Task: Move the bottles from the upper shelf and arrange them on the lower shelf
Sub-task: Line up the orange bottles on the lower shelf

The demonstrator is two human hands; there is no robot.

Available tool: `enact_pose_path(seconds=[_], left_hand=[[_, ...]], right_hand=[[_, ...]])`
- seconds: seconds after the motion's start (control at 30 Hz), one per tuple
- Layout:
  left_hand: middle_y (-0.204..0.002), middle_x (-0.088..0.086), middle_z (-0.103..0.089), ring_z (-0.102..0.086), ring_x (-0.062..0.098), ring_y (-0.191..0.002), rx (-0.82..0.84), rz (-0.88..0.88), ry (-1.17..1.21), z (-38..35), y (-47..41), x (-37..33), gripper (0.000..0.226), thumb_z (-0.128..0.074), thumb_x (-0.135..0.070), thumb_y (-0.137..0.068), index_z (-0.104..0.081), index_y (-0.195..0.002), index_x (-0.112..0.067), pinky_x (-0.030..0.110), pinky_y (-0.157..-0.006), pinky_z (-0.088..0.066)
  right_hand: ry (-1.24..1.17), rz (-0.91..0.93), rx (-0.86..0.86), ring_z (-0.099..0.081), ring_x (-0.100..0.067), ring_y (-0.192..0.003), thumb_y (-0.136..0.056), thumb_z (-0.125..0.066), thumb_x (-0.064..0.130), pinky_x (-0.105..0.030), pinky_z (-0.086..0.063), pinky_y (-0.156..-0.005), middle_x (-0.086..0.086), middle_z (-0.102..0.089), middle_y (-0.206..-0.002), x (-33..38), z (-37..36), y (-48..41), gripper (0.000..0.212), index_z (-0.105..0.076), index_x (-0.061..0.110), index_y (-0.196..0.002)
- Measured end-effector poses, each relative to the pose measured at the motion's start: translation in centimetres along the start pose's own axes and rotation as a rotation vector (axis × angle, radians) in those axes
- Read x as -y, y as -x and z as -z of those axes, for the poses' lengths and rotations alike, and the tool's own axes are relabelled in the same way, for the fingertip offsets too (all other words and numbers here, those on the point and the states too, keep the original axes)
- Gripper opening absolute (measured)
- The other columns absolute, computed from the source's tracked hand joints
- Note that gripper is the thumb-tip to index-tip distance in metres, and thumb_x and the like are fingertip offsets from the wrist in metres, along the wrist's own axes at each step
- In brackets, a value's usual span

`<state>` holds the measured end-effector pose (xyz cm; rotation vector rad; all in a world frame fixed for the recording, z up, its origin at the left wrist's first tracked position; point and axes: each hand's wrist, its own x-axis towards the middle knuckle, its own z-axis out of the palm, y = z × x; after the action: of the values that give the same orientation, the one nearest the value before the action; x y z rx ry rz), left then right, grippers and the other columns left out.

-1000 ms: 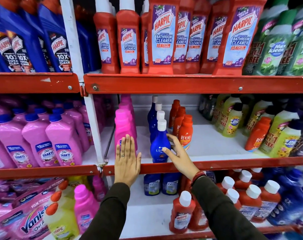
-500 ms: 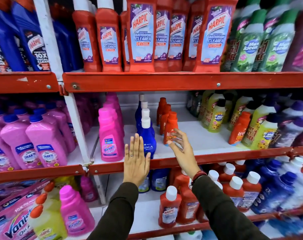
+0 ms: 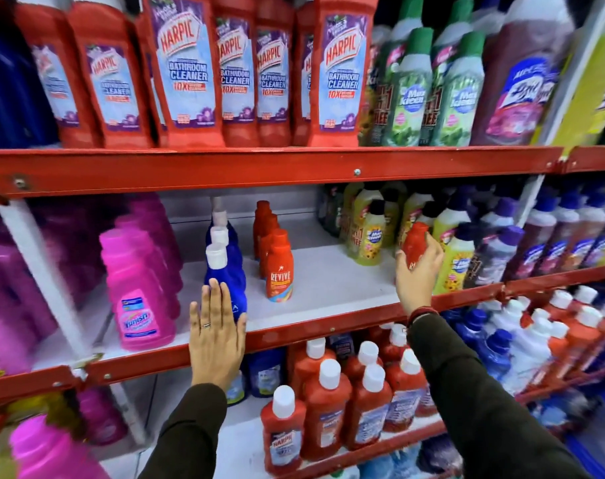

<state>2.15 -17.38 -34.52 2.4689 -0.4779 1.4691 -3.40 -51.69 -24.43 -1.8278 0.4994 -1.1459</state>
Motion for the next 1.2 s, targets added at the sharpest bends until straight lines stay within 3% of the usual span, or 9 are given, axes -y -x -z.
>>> enact_pose_path(seconds=[0.13, 0.27, 0.33, 0.5, 0.67, 0.83, 0.97, 1.1, 1.2], left_hand=[[-0.172, 0.011, 0.02, 0.016, 0.022, -0.16, -0.01, -0.008, -0.018, 0.0, 0.0, -0.1, 0.073, -0.029, -0.033, -0.106, 0.007, -0.162, -0.003, 0.04, -0.131, 0.007], [-0.172, 0.011, 0.02, 0.015, 0.022, -0.16, -0.035, -0.049, -0.013, -0.2, 0.0, 0.1, 0.081, -0.037, -0.031, -0.101, 0.007, -0.162, -0.002, 0.041, -0.131, 0.006], [-0.172, 0.01, 0.02, 0.016, 0.021, -0.16, -0.032, -0.044, -0.007, -0.1, 0.0, 0.1, 0.083, -0.039, -0.03, -0.099, 0.008, -0.162, -0.003, 0.04, -0.13, 0.006], [-0.171, 0.009, 0.022, 0.018, 0.02, -0.16, -0.022, -0.038, -0.008, 0.1, 0.0, 0.0, 0.083, -0.039, -0.031, -0.1, 0.01, -0.162, -0.004, 0.039, -0.13, 0.008], [-0.171, 0.009, 0.022, 0.017, 0.02, -0.16, -0.028, -0.03, -0.016, 0.0, 0.0, 0.0, 0.084, -0.04, -0.031, -0.1, 0.009, -0.162, -0.004, 0.039, -0.13, 0.008], [-0.171, 0.01, 0.022, 0.018, 0.021, -0.16, -0.02, -0.024, -0.042, -0.1, 0.0, 0.1, 0.083, -0.038, -0.031, -0.1, 0.01, -0.162, -0.003, 0.04, -0.13, 0.008], [-0.171, 0.008, 0.022, 0.017, 0.019, -0.16, -0.015, -0.007, -0.018, 0.1, -0.1, -0.1, 0.077, -0.032, -0.033, -0.104, 0.01, -0.162, -0.005, 0.04, -0.13, 0.006], [-0.171, 0.008, 0.023, 0.018, 0.02, -0.16, -0.009, 0.006, -0.022, 0.2, 0.0, 0.0, 0.08, -0.035, -0.031, -0.102, 0.01, -0.162, -0.005, 0.04, -0.13, 0.006], [-0.171, 0.008, 0.024, 0.018, 0.02, -0.16, -0.007, 0.007, -0.027, 0.2, 0.1, 0.0, 0.082, -0.036, -0.031, -0.101, 0.011, -0.162, -0.005, 0.04, -0.13, 0.006]], right_hand=[[0.164, -0.09, 0.025, -0.025, -0.039, -0.15, -0.099, -0.057, 0.018, -0.043, -0.018, -0.123, -0.028, -0.028, -0.159, -1.2, 0.1, -3.6, 0.064, -0.028, -0.006, -0.151], [0.259, -0.107, 0.039, -0.049, -0.046, -0.128, -0.097, -0.059, 0.021, -0.052, -0.039, -0.109, -0.032, -0.053, -0.134, -2.0, 0.1, -5.7, 0.045, -0.05, -0.01, -0.129], [0.239, -0.101, 0.054, -0.056, -0.045, -0.121, -0.096, -0.061, 0.019, -0.053, -0.045, -0.104, -0.028, -0.06, -0.128, -1.9, 0.1, -6.1, 0.042, -0.053, -0.005, -0.129], [0.12, -0.108, 0.074, -0.059, -0.039, -0.122, -0.096, -0.062, 0.014, -0.051, -0.048, -0.106, -0.022, -0.062, -0.132, -1.6, 0.5, -6.1, 0.045, -0.051, 0.002, -0.138], [0.085, -0.073, 0.091, -0.06, -0.034, -0.123, -0.094, -0.067, 0.021, -0.047, -0.049, -0.106, -0.018, -0.063, -0.132, -1.0, 0.7, -5.2, 0.05, -0.052, 0.005, -0.138], [0.03, 0.003, 0.127, -0.065, -0.024, -0.111, -0.089, -0.075, 0.025, -0.032, -0.051, -0.095, -0.014, -0.068, -0.124, 1.5, 0.0, -3.4, 0.051, -0.058, 0.006, -0.133], [-0.041, 0.093, 0.183, -0.067, -0.018, -0.1, -0.083, -0.08, 0.032, -0.031, -0.055, -0.088, -0.005, -0.071, -0.112, 4.5, -0.9, -0.7, 0.048, -0.064, 0.011, -0.122], [-0.118, 0.146, 0.254, -0.067, 0.0, -0.084, -0.076, -0.085, 0.035, -0.018, -0.051, -0.075, 0.003, -0.071, -0.098, 7.1, -2.7, 2.7, 0.042, -0.067, 0.021, -0.111], [-0.117, 0.174, 0.318, -0.07, -0.014, -0.089, -0.073, -0.087, 0.038, -0.028, -0.056, -0.08, 0.0, -0.074, -0.099, 8.0, -4.5, 5.3, 0.041, -0.065, 0.022, -0.104]])
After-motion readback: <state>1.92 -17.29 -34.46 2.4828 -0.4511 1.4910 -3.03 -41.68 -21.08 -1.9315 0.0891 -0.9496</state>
